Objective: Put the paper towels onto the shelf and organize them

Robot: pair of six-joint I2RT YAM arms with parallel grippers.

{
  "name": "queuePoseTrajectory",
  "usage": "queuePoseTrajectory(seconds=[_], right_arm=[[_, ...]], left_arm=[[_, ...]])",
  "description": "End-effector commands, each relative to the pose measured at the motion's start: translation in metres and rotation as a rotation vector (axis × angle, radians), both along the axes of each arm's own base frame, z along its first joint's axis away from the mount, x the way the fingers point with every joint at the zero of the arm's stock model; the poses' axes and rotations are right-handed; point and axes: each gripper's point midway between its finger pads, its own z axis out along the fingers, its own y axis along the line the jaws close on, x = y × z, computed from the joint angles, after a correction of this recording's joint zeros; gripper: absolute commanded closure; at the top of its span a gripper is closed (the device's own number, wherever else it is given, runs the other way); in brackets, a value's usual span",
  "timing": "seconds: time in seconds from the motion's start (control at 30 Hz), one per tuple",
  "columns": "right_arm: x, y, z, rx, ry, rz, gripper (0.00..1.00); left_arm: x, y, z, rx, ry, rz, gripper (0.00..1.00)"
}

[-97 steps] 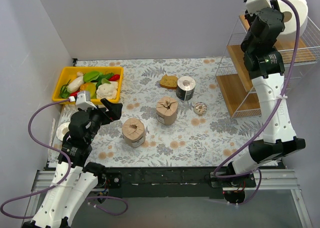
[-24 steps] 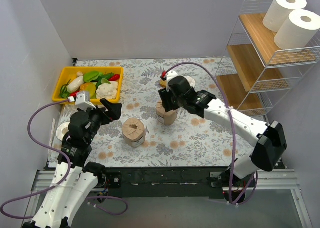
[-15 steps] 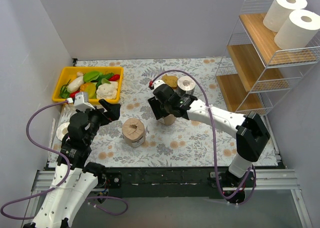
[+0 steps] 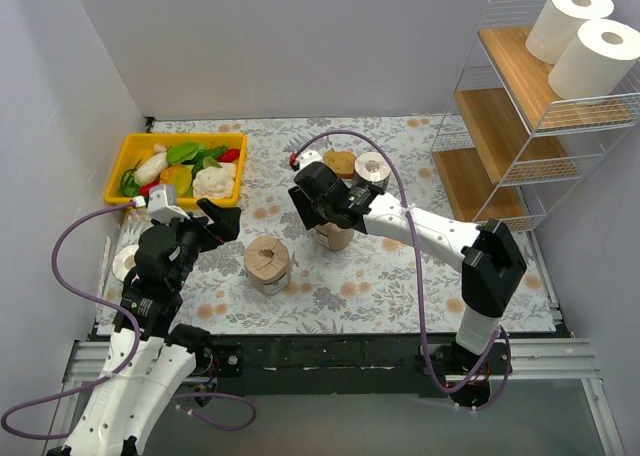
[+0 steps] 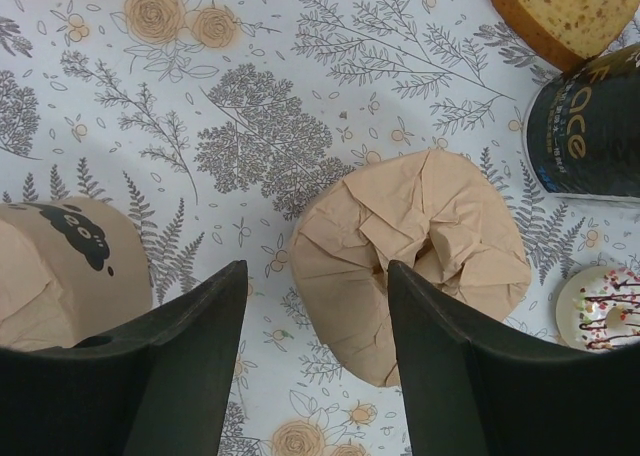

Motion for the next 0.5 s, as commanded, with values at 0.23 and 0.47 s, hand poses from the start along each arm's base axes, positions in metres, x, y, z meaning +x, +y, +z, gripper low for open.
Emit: queuePoseTrajectory(seconds=[0.23,0.47], right_arm=[[0.01,-0.004,-0.025,-0.121,-0.002,-0.029,0.32],[0.01,-0.014,-0.038,-0.186,0.005,-0.045,0.4]], left_arm=[[-0.002,0.005,0.013,-0.004,-0.026,0.02,0.02],[-0.002,0.004,0.013,-0.005,-0.028,0.019,0.02]])
